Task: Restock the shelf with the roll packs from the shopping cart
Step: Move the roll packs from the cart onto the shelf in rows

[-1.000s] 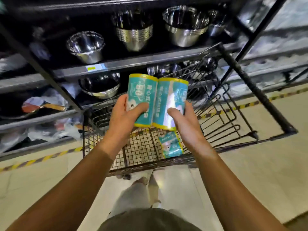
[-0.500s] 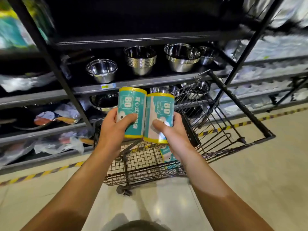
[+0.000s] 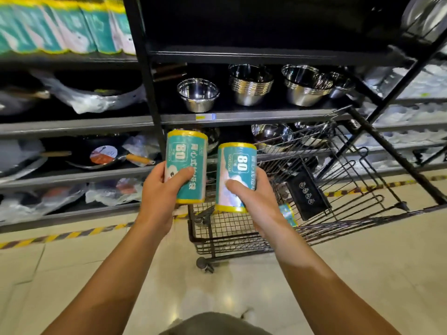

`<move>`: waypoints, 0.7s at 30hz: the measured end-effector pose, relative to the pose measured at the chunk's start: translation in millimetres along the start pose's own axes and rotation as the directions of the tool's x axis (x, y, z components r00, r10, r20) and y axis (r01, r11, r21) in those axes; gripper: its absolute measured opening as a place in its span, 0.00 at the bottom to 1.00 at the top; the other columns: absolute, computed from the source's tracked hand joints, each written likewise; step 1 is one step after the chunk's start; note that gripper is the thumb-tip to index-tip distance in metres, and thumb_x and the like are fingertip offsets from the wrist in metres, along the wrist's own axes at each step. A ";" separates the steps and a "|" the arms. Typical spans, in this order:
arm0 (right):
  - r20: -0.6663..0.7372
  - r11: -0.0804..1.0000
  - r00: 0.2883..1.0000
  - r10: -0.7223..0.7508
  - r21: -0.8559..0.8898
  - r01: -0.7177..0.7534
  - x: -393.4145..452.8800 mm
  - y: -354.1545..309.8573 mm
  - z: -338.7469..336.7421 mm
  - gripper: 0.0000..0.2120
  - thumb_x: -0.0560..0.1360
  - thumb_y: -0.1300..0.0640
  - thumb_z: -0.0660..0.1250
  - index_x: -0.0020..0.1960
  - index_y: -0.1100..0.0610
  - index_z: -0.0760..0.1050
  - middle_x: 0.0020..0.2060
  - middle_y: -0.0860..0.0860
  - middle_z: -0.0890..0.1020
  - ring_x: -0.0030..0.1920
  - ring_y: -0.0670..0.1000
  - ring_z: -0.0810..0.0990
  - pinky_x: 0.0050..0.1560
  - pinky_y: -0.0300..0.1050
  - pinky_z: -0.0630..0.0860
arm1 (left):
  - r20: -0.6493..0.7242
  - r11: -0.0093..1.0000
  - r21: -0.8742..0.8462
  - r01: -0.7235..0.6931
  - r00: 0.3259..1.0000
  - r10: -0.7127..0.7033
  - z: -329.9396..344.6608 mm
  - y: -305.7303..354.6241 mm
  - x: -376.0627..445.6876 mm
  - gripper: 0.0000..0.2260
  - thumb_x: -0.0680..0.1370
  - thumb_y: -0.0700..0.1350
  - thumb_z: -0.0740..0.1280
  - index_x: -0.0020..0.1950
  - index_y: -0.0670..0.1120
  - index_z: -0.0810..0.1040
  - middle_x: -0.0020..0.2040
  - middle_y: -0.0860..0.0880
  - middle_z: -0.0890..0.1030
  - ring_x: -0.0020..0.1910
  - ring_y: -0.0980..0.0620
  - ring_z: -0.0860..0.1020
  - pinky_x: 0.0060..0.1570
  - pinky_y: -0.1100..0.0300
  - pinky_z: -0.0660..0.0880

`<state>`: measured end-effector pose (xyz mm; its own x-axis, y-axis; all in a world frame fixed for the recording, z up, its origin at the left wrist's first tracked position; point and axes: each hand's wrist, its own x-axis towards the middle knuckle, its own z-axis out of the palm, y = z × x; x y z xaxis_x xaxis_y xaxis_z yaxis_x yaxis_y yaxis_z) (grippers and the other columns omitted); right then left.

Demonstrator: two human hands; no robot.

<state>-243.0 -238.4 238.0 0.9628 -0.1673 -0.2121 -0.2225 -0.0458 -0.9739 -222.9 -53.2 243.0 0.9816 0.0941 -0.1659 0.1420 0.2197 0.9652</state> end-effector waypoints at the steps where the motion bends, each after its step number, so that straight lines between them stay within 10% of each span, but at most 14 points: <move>1: -0.003 1.000 1.000 0.000 -0.011 0.000 -3.2 2.0 15.7 0.20 0.71 0.53 0.75 0.59 0.41 0.72 0.50 0.44 0.83 0.51 0.45 0.83 0.56 0.49 0.79 | -0.016 1.000 -0.007 0.006 1.000 -0.006 -17.4 0.8 -1.6 0.10 0.77 0.43 0.71 0.58 0.49 0.79 0.52 0.48 0.86 0.51 0.48 0.85 0.49 0.47 0.82; 21: 0.488 0.991 0.867 0.100 -0.126 -0.043 23.5 19.9 331.0 0.22 0.72 0.54 0.76 0.60 0.40 0.72 0.51 0.46 0.83 0.49 0.48 0.85 0.51 0.51 0.83 | -0.614 0.990 -0.137 0.021 0.782 -0.101 -300.1 9.4 -16.3 0.09 0.77 0.43 0.70 0.57 0.51 0.79 0.48 0.51 0.86 0.46 0.52 0.85 0.37 0.60 0.80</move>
<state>-174.1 82.7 186.7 0.8875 0.3308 -0.3207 -0.2811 -0.1626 -0.9458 -275.7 238.7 194.1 0.6755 0.6479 -0.3520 0.1441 0.3522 0.9248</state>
